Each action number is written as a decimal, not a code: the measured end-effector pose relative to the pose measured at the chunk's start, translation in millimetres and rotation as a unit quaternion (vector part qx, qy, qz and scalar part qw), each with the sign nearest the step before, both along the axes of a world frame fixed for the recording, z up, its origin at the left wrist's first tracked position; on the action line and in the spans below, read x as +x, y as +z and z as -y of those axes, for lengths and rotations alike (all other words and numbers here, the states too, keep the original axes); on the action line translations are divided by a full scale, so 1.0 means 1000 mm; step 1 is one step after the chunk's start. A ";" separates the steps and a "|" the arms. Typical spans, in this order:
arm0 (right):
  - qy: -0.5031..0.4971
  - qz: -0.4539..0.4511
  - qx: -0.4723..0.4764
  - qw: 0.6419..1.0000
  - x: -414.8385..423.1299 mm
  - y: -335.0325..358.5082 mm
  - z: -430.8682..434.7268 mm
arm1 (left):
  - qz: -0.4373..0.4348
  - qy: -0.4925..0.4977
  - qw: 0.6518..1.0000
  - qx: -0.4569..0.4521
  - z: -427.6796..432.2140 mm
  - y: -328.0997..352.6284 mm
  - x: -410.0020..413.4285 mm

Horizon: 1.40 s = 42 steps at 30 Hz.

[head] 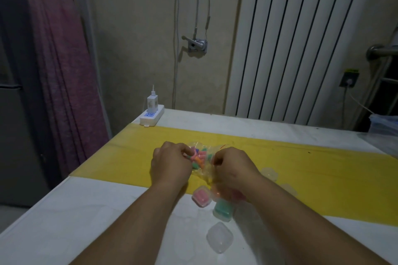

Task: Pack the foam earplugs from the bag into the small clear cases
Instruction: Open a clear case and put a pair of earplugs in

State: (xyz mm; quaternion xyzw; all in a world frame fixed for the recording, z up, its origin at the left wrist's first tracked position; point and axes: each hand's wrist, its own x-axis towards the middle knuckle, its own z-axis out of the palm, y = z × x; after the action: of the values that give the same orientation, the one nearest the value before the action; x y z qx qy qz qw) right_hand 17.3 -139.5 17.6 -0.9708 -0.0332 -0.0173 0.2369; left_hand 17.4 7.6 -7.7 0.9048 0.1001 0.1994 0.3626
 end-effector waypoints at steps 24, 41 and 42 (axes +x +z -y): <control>0.027 -0.015 0.060 0.998 0.026 -0.014 -0.032 | -0.028 0.013 0.998 0.056 0.001 -0.010 0.006; -0.010 -0.026 0.005 1.000 0.018 -0.004 -0.037 | -0.036 0.004 0.997 0.071 0.002 -0.007 0.002; -0.016 -0.021 0.001 1.000 0.019 -0.003 -0.037 | -0.035 0.004 0.997 0.069 0.002 -0.007 0.002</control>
State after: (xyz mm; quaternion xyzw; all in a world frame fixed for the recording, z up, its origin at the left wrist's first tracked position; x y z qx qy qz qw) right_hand 35.9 -102.5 14.3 -0.9711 -0.0127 -0.0006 0.2385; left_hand 19.6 5.8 -14.7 0.9338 0.1025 0.1760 0.2943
